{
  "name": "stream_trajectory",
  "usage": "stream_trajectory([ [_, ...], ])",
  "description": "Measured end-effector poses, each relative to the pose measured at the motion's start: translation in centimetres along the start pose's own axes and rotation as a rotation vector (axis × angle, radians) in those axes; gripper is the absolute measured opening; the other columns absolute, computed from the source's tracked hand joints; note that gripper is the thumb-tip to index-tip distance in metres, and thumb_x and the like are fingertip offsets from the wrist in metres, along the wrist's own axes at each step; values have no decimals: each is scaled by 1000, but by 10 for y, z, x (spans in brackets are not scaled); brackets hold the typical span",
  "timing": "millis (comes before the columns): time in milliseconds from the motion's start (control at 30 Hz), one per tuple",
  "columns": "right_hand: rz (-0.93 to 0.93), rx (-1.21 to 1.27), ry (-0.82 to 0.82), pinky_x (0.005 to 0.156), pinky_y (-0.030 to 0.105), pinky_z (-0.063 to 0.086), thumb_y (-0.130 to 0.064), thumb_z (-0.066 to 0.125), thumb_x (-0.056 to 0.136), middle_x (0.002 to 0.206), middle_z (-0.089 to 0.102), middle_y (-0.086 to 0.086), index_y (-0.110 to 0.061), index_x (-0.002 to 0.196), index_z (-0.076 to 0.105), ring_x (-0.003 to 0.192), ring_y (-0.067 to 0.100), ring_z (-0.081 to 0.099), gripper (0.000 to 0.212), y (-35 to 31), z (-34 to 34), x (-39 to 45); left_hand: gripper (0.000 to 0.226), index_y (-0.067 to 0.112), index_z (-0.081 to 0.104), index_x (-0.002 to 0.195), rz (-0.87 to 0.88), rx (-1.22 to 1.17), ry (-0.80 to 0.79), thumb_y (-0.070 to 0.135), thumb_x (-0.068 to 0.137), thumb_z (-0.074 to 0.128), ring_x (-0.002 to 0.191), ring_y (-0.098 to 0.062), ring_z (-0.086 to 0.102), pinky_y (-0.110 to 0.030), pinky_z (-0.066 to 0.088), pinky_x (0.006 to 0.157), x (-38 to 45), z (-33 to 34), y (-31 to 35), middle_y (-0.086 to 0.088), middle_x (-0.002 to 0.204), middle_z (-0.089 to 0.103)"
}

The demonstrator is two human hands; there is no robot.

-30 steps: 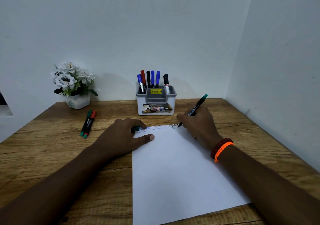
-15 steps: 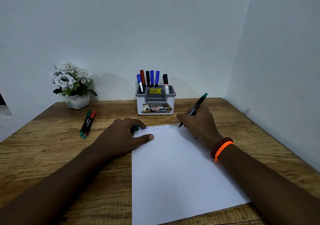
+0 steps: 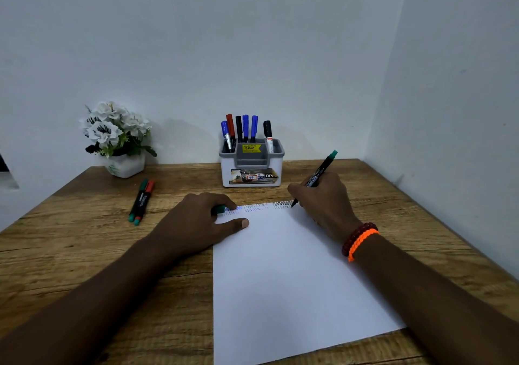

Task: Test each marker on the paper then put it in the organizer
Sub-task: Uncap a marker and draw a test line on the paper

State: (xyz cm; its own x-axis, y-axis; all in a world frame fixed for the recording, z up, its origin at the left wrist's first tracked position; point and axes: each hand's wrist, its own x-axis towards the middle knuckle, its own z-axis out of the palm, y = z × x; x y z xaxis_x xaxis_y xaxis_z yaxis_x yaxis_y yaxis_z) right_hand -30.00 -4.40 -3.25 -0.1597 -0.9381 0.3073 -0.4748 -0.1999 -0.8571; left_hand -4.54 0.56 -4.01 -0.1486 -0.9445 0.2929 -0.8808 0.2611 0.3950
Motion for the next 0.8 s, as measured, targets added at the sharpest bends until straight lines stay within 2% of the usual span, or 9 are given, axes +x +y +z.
stream_trajectory([
  [200,13,-1,16,51,30,46,-26,77,82,63,69,6,2,77,70,53,19,62,29,2,1,3,58,38,70,119,-1,-1,-6,77,77,62,79,4,56,-16,37,61,1,1,-2,17,108,69],
  [333,22,-13,10,52,26,43,-28,78,82,67,70,5,0,81,71,60,19,66,28,3,0,4,59,38,69,119,-3,-4,-7,78,77,61,81,4,56,-16,39,63,1,1,-3,17,111,68],
  [567,25,-20,22,50,27,44,-25,78,82,61,65,4,5,78,67,53,19,60,32,0,-3,1,59,38,70,119,-8,12,-1,78,77,61,77,4,54,-16,35,60,1,2,-2,19,99,62],
  [800,36,-2,26,50,28,44,-25,80,83,63,67,5,2,78,68,51,18,60,29,-3,-4,0,59,39,69,118,-15,9,-7,79,76,60,76,4,54,-14,34,59,2,2,-2,19,99,63],
])
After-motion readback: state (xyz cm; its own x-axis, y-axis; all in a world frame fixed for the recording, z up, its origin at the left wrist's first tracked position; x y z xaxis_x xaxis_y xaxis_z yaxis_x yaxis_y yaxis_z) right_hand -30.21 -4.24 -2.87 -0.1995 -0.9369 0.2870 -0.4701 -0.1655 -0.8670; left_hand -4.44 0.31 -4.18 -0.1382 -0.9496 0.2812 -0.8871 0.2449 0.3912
